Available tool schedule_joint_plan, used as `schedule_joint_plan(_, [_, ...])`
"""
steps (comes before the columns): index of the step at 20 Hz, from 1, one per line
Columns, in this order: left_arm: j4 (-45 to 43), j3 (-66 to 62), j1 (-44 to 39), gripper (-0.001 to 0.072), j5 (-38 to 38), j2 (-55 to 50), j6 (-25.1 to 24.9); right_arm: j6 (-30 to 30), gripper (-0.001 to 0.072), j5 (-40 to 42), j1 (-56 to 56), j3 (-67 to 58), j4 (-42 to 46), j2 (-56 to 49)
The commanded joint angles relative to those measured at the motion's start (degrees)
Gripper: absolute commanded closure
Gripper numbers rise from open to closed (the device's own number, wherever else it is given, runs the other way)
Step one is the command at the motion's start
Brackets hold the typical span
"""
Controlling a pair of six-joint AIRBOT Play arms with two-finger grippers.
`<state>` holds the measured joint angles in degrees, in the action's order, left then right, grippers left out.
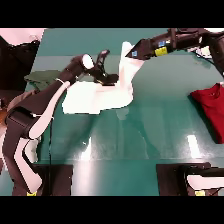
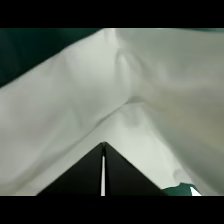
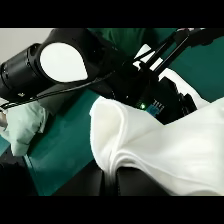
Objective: Fold the shirts.
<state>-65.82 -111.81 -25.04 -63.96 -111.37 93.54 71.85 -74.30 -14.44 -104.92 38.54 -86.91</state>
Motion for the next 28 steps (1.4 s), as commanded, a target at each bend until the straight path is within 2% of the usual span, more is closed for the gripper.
schedule_joint_plan(1, [-12.0, -9.2, 3.2, 0.0683, -12.1, 1.4, -0.6, 0.0, 0.0697, 4.6, -3.8, -0.1, 0.0, -1.1])
schedule_joint_plan(5, [-18.6, -9.2, 9.1, 0.0683, -14.6, 10.4, -1.0, -0.1, 0.0698, 7.9, -7.5, -0.1, -1.6, -5.6])
schedule_joint_plan(9, [-19.3, -9.2, 14.6, 0.0682, -15.5, 19.2, -2.5, -1.4, 0.0695, 13.9, -11.6, -0.1, -5.4, -11.5])
schedule_joint_plan(13, [-20.4, -8.6, 15.8, 0.0682, -15.3, 25.1, -3.1, -3.8, 0.0687, 22.3, -17.4, -1.4, -6.1, -18.5])
schedule_joint_plan(14, [-20.4, -7.5, 15.8, 0.0682, -14.9, 26.1, -3.1, -6.6, 0.0563, 23.0, -19.4, -3.7, -6.1, -21.1])
schedule_joint_plan(15, [-20.3, -6.4, 15.8, 0.0682, -14.9, 26.8, -3.1, -8.4, 0.0346, 23.6, -21.2, -6.6, -6.1, -23.7])
schedule_joint_plan(16, [-20.4, -5.5, 15.8, 0.0682, -15.3, 27.2, -3.1, -9.0, 0.0224, 23.9, -23.0, -10.1, -5.9, -26.4])
schedule_joint_plan(17, [-20.4, -5.0, 15.8, 0.0682, -16.0, 27.2, -3.1, -9.2, 0.0162, 23.1, -24.0, -13.3, -5.6, -28.5])
schedule_joint_plan(19, [-20.4, -4.7, 15.8, 0.0682, -17.7, 27.1, -3.1, -9.2, 0.0149, 21.2, -23.7, -13.8, -5.3, -28.4])
schedule_joint_plan(25, [-20.3, -4.7, 15.8, 0.0682, -18.5, 27.1, -4.0, -8.4, 0.0163, 8.2, -7.8, 4.5, -5.2, -17.8])
schedule_joint_plan(28, [-20.0, -4.7, 15.8, 0.0682, -18.5, 27.1, -4.0, -3.4, 0.0163, 7.7, 2.0, 13.6, -1.0, -14.6])
